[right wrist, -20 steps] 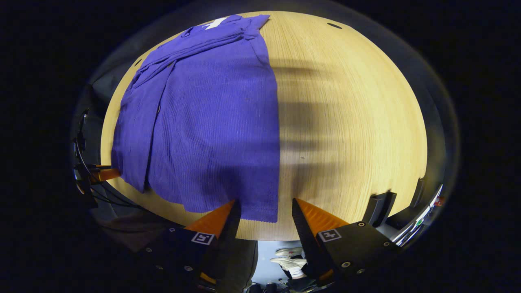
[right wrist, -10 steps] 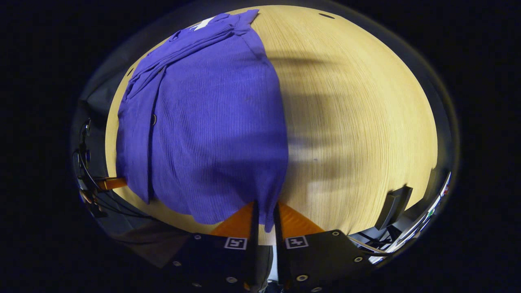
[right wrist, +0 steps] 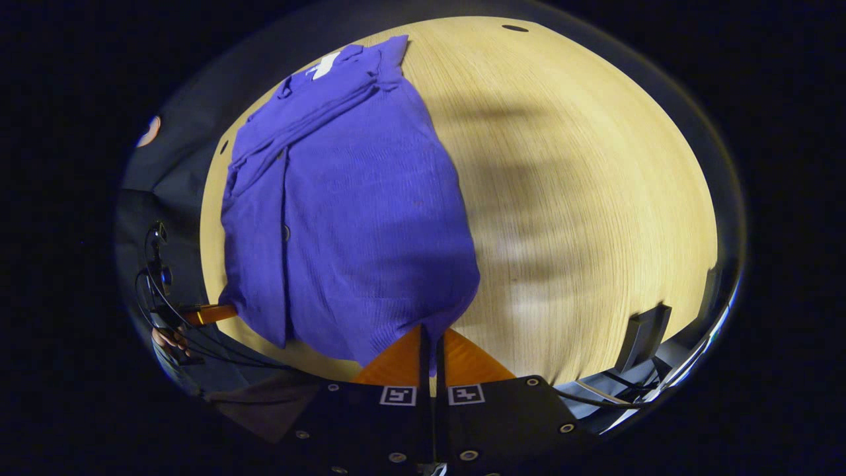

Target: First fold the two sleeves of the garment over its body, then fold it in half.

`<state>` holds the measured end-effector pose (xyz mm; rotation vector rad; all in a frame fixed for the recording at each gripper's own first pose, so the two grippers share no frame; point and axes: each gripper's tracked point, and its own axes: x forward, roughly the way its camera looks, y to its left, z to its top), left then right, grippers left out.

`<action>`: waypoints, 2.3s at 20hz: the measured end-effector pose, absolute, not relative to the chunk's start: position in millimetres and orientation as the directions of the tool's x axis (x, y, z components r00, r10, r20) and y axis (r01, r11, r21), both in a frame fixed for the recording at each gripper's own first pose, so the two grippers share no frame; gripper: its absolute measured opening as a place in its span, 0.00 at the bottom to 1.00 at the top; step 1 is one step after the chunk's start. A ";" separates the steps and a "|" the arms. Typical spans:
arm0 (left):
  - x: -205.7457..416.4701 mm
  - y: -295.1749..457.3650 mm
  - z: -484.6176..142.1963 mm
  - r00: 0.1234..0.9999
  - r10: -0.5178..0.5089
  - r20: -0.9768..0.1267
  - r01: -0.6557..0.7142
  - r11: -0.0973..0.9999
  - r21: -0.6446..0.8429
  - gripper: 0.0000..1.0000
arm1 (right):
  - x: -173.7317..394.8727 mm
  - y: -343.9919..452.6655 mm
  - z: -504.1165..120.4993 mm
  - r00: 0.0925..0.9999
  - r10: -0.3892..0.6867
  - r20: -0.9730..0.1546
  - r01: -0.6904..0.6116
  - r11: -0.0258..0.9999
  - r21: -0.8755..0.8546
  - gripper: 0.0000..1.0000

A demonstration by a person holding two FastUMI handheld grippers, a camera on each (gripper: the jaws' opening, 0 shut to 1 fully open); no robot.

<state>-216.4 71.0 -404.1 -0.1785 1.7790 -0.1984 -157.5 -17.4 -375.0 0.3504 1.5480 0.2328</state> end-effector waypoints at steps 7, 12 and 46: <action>-170.8 69.8 -381.1 -0.189 -0.272 -0.944 0.023 0.960 -0.281 0.08 | -126.3 -16.8 -342.8 0.074 0.404 -0.912 0.052 0.912 0.408 0.03; -123.3 63.1 -352.3 -0.125 -0.282 -0.951 0.085 0.952 -0.294 0.08 | -85.6 -12.2 -302.9 0.163 0.456 -0.875 0.052 0.882 0.469 0.03; 327.7 47.9 -240.4 0.685 0.025 -0.728 0.099 0.987 0.127 0.54 | 258.9 1.4 -187.4 0.660 0.399 -0.636 -0.057 0.871 0.488 0.78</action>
